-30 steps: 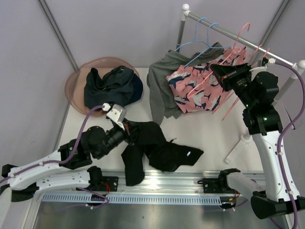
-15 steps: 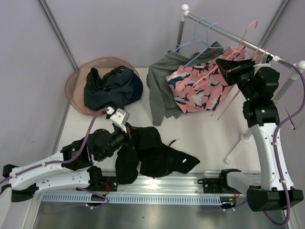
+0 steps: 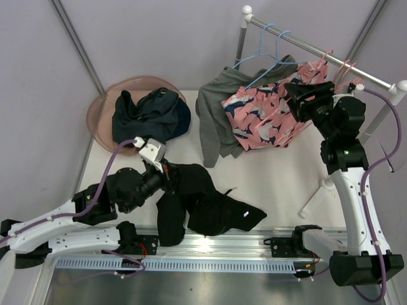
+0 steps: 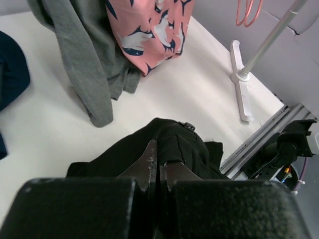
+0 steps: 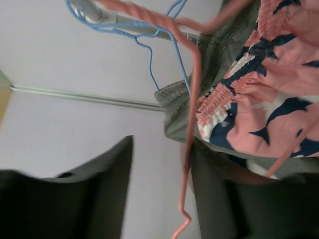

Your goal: Remove the shorts from the hanger

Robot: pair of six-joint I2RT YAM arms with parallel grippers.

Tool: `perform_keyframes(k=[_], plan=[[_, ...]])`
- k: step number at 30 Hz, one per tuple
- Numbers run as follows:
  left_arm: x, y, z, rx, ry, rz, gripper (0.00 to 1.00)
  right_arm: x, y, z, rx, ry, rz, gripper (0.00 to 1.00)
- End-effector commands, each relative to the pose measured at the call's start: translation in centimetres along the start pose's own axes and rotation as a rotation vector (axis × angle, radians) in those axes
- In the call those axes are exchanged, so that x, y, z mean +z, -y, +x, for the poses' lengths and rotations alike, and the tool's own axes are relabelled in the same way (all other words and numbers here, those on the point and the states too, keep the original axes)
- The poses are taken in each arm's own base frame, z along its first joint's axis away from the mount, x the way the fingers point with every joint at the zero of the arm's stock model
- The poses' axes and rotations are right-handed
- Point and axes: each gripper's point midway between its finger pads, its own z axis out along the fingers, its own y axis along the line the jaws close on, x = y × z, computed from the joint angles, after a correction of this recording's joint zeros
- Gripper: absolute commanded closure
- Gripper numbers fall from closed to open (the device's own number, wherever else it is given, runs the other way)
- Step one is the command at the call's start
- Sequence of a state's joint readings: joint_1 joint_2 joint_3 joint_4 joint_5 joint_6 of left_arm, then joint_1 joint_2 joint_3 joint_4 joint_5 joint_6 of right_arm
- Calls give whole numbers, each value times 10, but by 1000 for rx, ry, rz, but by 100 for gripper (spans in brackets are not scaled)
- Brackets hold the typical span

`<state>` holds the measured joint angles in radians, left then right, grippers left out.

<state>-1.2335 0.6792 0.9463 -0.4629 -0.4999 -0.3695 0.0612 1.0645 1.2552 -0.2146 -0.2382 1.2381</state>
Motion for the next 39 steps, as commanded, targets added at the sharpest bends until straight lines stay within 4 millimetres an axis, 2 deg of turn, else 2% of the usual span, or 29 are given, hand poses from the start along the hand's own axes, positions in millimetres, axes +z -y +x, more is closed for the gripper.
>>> perform_keyframes(k=[1,2,3,4,5,6,8,9,11,12,13,14,15,17,19,20,21,22,23,24,26,27,28,30,31,33,37,38,39], plan=[[-12,-6,-51,14,108,-53,100,-19,-25,-2,-24,14,-78,32],[-13,-8,-56,25,115,-69,100,-24,-28,-1,-28,15,-86,15],[-21,-9,-80,33,159,-76,100,-25,-28,-1,-29,14,-84,9],[-19,-13,-83,57,156,-115,100,-28,-28,-1,-31,16,-80,1],[-20,-16,-90,70,165,-137,100,-30,-29,-1,-36,21,-80,1],[-29,-16,-115,59,212,-147,100,-35,-31,-2,-40,27,-81,1],[-25,-23,-129,128,226,-215,100,-39,-30,-3,-51,38,-70,1],[-35,-22,-155,141,272,-218,100,-45,-33,-2,-57,42,-75,1],[-33,-27,-172,162,290,-243,100,-50,-29,-2,-72,45,-54,1],[-36,-36,-195,159,321,-287,100,-56,-30,-2,-85,51,-50,1],[-34,-39,-201,162,325,-293,100,-59,-22,-2,-101,56,-12,1],[-40,-38,-219,156,353,-274,100,-62,-22,-2,-116,61,-5,1],[-30,-51,-221,162,336,-331,100,-66,-21,-3,-136,67,4,1],[-22,-58,-227,177,322,-356,100,-73,-10,-4,-192,76,62,1],[-17,-70,-241,196,324,-416,100,-79,-2,-6,-236,76,114,1],[-23,-72,-255,206,351,-430,100,-81,3,-9,-287,85,141,1],[-23,-82,-259,217,352,-468,100,-84,1,-11,-312,93,150,1],[-16,-87,-261,221,346,-486,100,-86,9,-11,-328,82,189,0],[-27,-87,-281,209,398,-491,100,-87,13,-13,-365,87,210,0],[-28,-96,-288,210,405,-516,100,-89,15,-13,-382,81,225,1],[-17,-108,-295,214,392,-546,100,-93,17,-17,-411,93,248,1],[-37,-110,-321,207,466,-572,100,-96,22,-21,-441,104,274,1],[-21,-118,-322,216,438,-588,100,-98,21,-23,-454,114,280,1],[-40,-121,-354,229,518,-625,100,-102,26,-32,-493,151,320,1],[-33,-126,-363,233,530,-645,100,-103,25,-35,-505,162,327,0],[-43,-138,-383,241,588,-700,100,-105,28,-39,-529,175,347,1],[-57,-172,-411,248,700,-834,100,-106,31,-41,-556,182,358,1],[-58,-191,-414,257,703,-895,100,-105,32,-41,-557,181,359,1],[-62,-197,-420,263,731,-924,100,-106,32,-41,-559,183,357,1]])
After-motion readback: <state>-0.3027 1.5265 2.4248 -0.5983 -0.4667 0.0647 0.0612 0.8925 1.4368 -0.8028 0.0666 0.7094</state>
